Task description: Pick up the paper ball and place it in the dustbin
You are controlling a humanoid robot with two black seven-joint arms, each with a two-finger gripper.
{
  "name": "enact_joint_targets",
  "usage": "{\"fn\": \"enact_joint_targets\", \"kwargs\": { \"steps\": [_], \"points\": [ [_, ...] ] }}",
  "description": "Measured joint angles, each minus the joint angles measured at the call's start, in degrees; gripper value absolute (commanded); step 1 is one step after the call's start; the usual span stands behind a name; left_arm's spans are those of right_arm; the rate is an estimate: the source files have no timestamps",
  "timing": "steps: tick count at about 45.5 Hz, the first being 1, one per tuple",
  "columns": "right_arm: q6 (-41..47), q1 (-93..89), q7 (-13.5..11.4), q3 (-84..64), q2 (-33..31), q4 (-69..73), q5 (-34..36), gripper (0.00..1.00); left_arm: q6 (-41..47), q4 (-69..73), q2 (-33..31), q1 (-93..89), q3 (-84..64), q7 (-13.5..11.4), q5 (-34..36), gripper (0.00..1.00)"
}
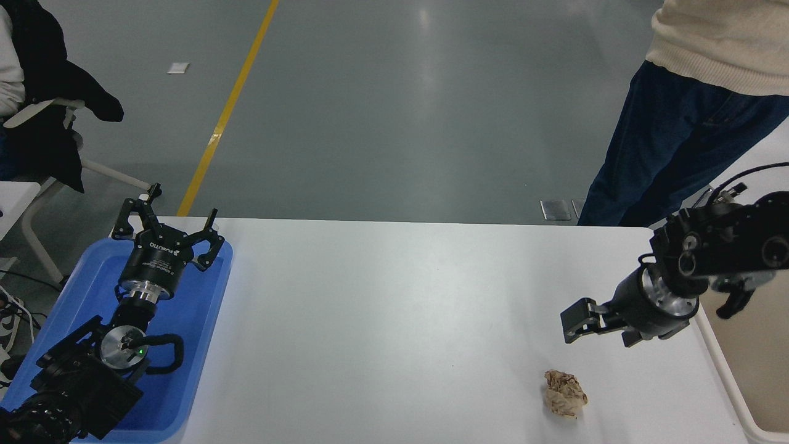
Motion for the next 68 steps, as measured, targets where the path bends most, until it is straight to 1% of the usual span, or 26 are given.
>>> {"fn": "enact_joint_targets", "kwargs": {
  "steps": [14, 25, 38, 43, 51, 68],
  "points": [
    [-3.2, -5.9, 0.0, 4.5, 0.7, -0.6, -0.7, 0.98, 0.0, 0.0, 0.0, 0.0, 0.0, 0.0, 0.0, 1.0],
    [-7.7, -10.6, -0.1, 5.5, 1.4, -2.6, -1.7, 0.98, 0.0, 0.0, 0.0, -0.1, 0.0, 0.0, 0.0, 1.0],
    [-12.9, -15.7, -0.1, 5.6, 3.7, -4.6, -2.5, 0.98, 0.0, 0.0, 0.0, 0.0, 0.0, 0.0, 0.0, 1.0],
    [-14.4, -17.5, -0.1, 5.6, 4.4, -6.1, -2.6, 0.95, 0.0, 0.0, 0.0, 0.0, 0.0, 0.0, 0.0, 1.0],
    [-15.6, -19.1, -0.1, 4.7, 5.0, -8.2, -2.8, 0.91, 0.0, 0.0, -0.1, 0.0, 0.0, 0.0, 0.0, 1.0],
    [-16.3, -20.2, -0.1, 3.2, 5.4, -9.6, -3.1, 0.9, 0.0, 0.0, -0.1, 0.0, 0.0, 0.0, 0.0, 1.0]
  ]
}}
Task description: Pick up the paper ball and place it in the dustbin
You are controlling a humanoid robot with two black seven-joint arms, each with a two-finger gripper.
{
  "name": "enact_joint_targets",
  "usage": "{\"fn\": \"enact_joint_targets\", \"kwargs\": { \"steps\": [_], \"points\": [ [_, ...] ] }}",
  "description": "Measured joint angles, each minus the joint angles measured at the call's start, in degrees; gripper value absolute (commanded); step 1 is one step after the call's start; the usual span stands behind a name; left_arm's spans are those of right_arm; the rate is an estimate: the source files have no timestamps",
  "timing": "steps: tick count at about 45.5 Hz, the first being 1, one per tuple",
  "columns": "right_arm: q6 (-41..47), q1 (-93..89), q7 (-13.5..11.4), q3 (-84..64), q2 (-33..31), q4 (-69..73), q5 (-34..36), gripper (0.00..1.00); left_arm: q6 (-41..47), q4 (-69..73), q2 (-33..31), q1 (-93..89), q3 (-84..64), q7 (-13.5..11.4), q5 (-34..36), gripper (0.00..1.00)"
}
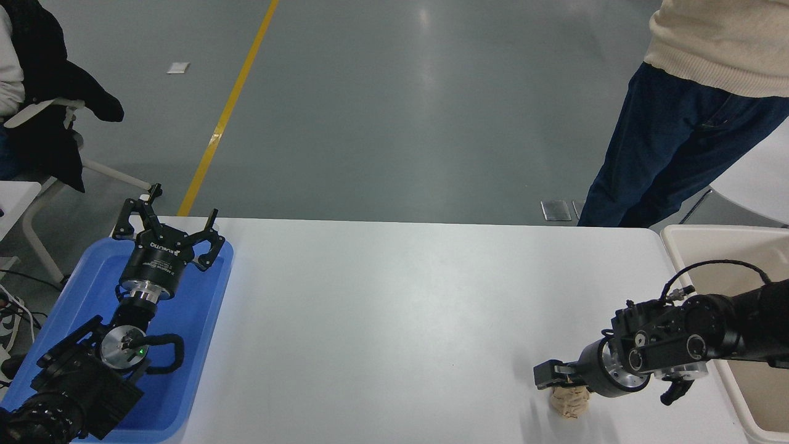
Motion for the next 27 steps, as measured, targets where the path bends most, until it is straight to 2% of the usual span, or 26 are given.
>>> {"fn": "enact_joint_targets", "kwargs": {
  "steps": [3, 6, 7, 10, 11, 15, 18, 21, 27],
  "points": [
    [0.0, -0.1, 0.0, -0.3, 0.0, -0.1, -0.3, 0.89, 0.0, 0.0, 0.0, 0.0, 0.0, 0.0, 0.0, 1.0],
    [-0.1, -0.1, 0.0, -0.5, 0.0, -0.1, -0.5, 0.79, 0.0, 0.0, 0.0, 0.0, 0.0, 0.0, 0.0, 1.0],
    [-0.1, -0.1, 0.0, -0.6, 0.0, -0.1, -0.6, 0.73, 0.0, 0.0, 0.0, 0.0, 0.0, 0.0, 0.0, 1.0],
    [-0.1, -0.1, 0.0, -0.8, 0.0, -0.1, -0.7, 0.43, 0.0, 0.0, 0.0, 0.0, 0.0, 0.0, 0.0, 1.0],
    [-0.1, -0.1, 0.0, -0.9, 0.0, -0.1, -0.8, 0.37, 0.0, 0.0, 0.0, 0.0, 0.0, 0.0, 0.0, 1.0],
    [0.2, -0.2, 0.0, -1.2, 0.1, 0.1, -1.3, 0.34, 0.0, 0.0, 0.0, 0.0, 0.0, 0.0, 0.0, 1.0],
    [0.4, -0.4, 0.0, -1.5, 0.1, 0.2, -1.9, 0.24, 0.0, 0.0, 0.0, 0.0, 0.0, 0.0, 0.0, 1.0],
    [0.5, -0.6, 0.0, -1.6, 0.1, 0.3, -2.2, 0.21, 0.0, 0.0, 0.0, 0.0, 0.0, 0.0, 0.0, 1.0],
    [0.7, -0.8, 0.0, -1.9, 0.2, 0.4, -2.7, 0.0, 0.0, 0.0, 0.0, 0.0, 0.0, 0.0, 0.0, 1.0]
  ]
}}
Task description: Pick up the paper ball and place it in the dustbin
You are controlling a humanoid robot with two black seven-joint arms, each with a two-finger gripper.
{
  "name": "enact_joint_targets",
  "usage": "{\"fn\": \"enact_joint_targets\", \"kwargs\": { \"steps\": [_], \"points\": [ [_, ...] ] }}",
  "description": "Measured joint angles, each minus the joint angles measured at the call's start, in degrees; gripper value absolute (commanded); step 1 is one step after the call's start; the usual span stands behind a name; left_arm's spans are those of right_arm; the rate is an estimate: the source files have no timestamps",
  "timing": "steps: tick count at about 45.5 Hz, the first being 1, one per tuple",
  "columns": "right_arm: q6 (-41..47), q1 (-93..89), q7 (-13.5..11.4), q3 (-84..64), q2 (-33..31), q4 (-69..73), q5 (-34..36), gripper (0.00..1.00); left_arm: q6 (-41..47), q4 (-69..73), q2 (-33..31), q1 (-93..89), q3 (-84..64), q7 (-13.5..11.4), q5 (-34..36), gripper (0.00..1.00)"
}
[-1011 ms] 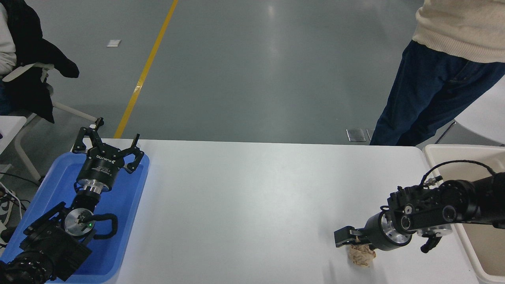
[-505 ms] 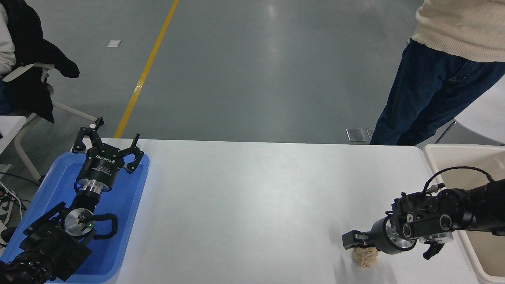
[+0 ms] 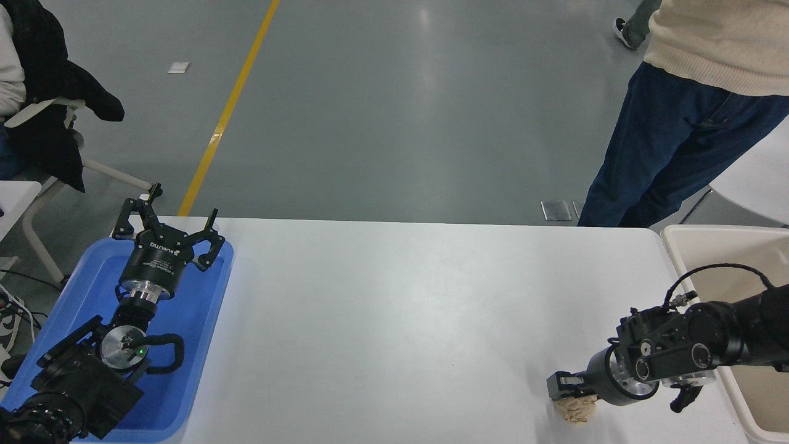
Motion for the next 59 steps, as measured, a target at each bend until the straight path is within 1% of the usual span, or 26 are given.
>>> {"fn": "enact_joint_targets", "kwargs": {
  "steps": [21, 27, 32, 47, 54, 59],
  "points": [
    [2.0, 1.6, 0.0, -0.9, -1.2, 1.9, -0.7, 0.0, 0.0, 0.0, 0.0, 0.0, 0.0, 0.0, 0.0, 1.0],
    [4.5, 4.6, 0.0, -1.3, -2.3, 2.5, -0.6, 0.0, 0.0, 0.0, 0.0, 0.0, 0.0, 0.0, 0.0, 1.0],
    [9.1, 8.3, 0.0, -1.6, -3.2, 2.9, -0.5, 0.0, 0.0, 0.0, 0.0, 0.0, 0.0, 0.0, 0.0, 1.0],
    [31.4, 25.2, 0.0, -2.1, -7.1, 3.4, 1.1, 0.0, 0.0, 0.0, 0.0, 0.0, 0.0, 0.0, 0.0, 1.0],
    [36.6, 33.2, 0.0, -2.8, -9.6, 3.5, 2.5, 0.0, 0.0, 0.0, 0.0, 0.1, 0.0, 0.0, 0.0, 1.0],
    [38.5, 37.6, 0.0, -4.1, -10.5, 3.5, 3.0, 0.0, 0.0, 0.0, 0.0, 0.1, 0.0, 0.0, 0.0, 1.0]
  ]
}}
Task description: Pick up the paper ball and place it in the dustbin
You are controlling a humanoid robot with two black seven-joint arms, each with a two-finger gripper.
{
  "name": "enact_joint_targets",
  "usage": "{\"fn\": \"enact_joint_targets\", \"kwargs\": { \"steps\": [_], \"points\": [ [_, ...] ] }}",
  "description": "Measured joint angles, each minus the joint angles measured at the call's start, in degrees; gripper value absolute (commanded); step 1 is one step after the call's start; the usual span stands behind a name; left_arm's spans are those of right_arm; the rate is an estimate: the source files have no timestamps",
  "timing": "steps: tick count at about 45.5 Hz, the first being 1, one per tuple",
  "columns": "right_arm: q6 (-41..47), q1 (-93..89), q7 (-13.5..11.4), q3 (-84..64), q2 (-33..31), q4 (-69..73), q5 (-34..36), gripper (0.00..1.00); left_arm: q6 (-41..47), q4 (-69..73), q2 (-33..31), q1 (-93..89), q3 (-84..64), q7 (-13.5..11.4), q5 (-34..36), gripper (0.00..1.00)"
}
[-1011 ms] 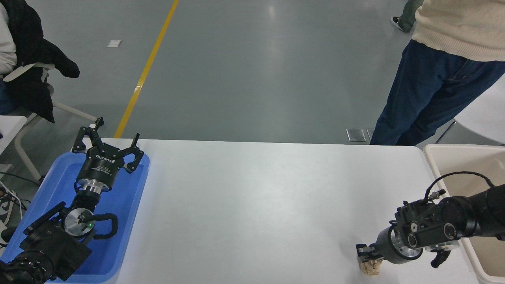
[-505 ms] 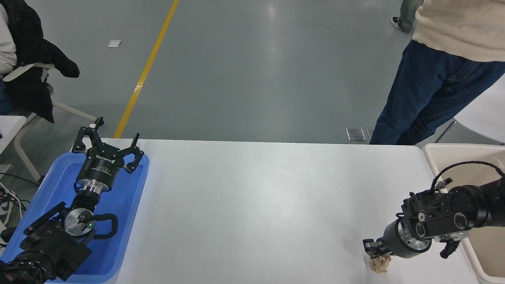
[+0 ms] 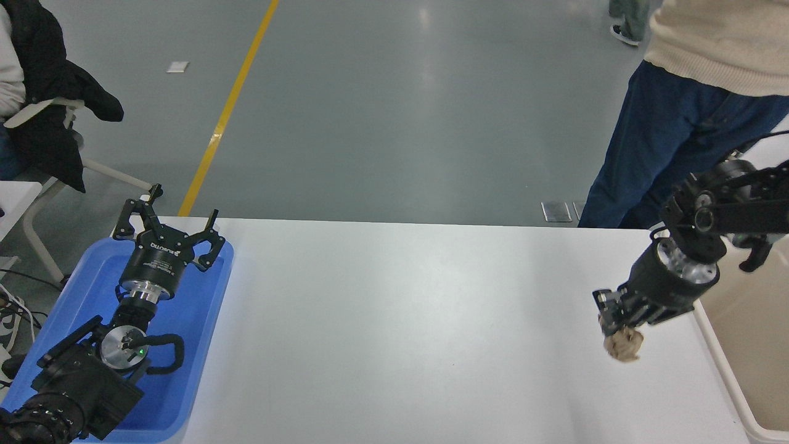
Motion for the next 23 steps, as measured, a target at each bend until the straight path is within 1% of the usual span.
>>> {"fn": "enact_joint_targets", "kwargs": {
  "steps": [10, 23],
  "points": [
    [2.0, 8.7, 0.0, -4.3, -1.0, 0.7, 1.3, 0.0, 0.0, 0.0, 0.0, 0.0, 0.0, 0.0, 0.0, 1.0],
    [2.7, 14.1, 0.0, -7.3, -1.3, 1.8, 2.7, 0.0, 0.0, 0.0, 0.0, 0.0, 0.0, 0.0, 0.0, 1.0]
  ]
}}
